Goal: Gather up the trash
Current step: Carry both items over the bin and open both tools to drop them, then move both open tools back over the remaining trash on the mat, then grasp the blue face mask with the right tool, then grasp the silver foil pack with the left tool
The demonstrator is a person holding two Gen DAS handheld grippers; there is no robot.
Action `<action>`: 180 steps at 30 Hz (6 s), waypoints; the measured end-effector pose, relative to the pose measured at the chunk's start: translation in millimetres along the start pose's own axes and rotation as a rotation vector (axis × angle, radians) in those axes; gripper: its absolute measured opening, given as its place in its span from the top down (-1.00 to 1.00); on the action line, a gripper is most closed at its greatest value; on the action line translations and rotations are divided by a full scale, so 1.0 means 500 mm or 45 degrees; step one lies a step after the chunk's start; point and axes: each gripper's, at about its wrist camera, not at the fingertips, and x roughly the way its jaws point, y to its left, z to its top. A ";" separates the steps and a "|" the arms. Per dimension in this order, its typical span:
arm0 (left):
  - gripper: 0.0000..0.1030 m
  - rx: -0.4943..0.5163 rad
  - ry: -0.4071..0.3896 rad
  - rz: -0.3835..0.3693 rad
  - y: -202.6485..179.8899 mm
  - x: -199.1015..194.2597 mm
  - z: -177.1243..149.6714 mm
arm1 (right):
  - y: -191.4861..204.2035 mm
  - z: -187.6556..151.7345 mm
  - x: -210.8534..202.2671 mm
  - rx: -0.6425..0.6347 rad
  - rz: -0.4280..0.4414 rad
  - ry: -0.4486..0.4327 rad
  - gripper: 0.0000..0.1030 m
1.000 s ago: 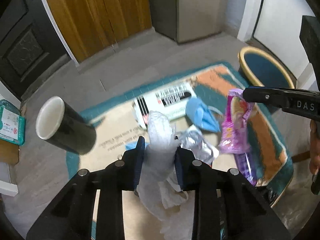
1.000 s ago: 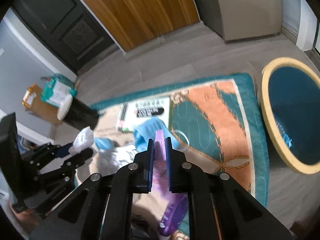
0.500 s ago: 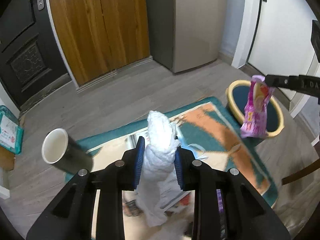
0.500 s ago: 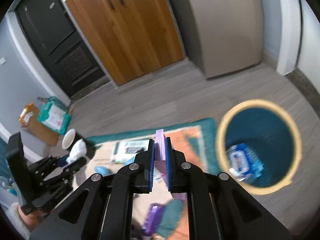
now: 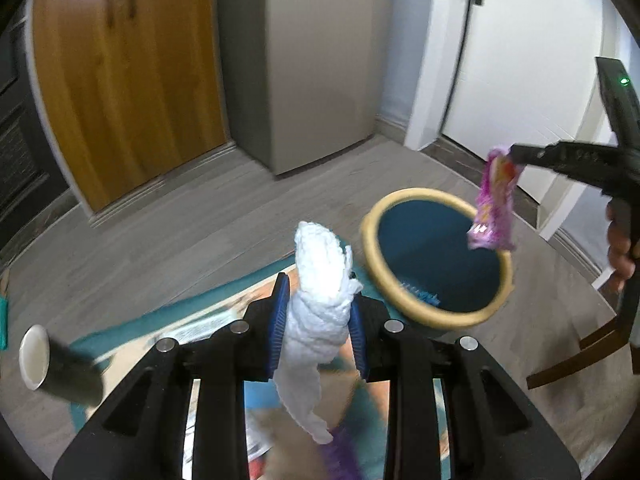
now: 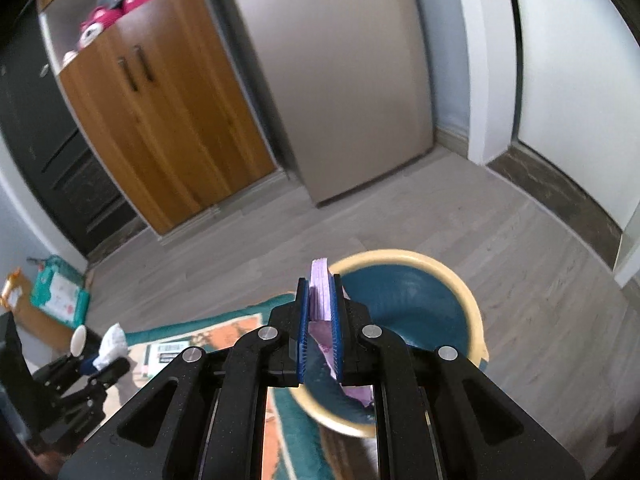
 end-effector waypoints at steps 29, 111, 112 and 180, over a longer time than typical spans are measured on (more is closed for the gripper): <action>-0.23 0.121 0.005 -0.097 -0.184 0.174 0.088 | -0.133 -0.013 0.090 0.224 -0.015 0.054 0.16; -0.88 -0.205 0.224 0.264 0.368 -0.066 -0.255 | 0.480 -0.272 0.315 -0.253 0.204 0.609 -0.06; -0.88 -0.194 0.230 0.256 0.361 -0.062 -0.257 | 0.481 -0.277 0.319 -0.252 0.225 0.633 0.07; 0.75 0.196 0.218 0.010 0.112 0.016 -0.178 | 0.284 -0.124 0.155 -0.123 0.340 0.359 0.75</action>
